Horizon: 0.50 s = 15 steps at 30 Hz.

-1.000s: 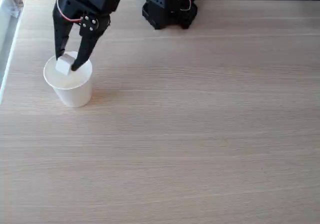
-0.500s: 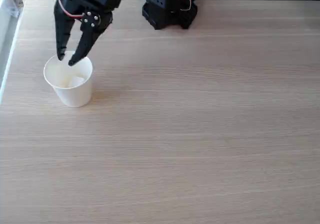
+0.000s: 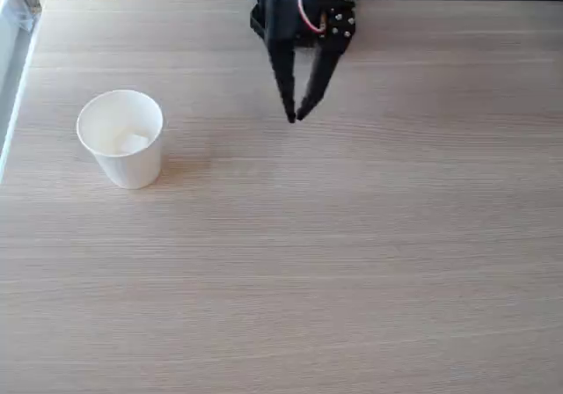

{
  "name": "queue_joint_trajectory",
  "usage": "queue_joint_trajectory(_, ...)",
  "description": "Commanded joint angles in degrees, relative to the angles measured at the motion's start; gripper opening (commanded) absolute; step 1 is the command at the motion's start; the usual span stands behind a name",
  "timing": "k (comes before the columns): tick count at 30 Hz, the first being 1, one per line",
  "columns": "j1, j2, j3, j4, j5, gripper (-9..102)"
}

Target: Grasp a block and put it in the bin.

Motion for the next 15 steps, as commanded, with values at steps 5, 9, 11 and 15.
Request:
queue_joint_trajectory(5,-9.9,19.5,16.1,11.2,-3.6,0)
queue_joint_trajectory(9,-9.9,25.7,22.2,18.1,-5.2,0)
queue_joint_trajectory(11,-9.3,28.7,25.0,20.5,-5.5,0)
queue_joint_trajectory(15,-6.9,33.1,29.1,22.8,-7.0,0)
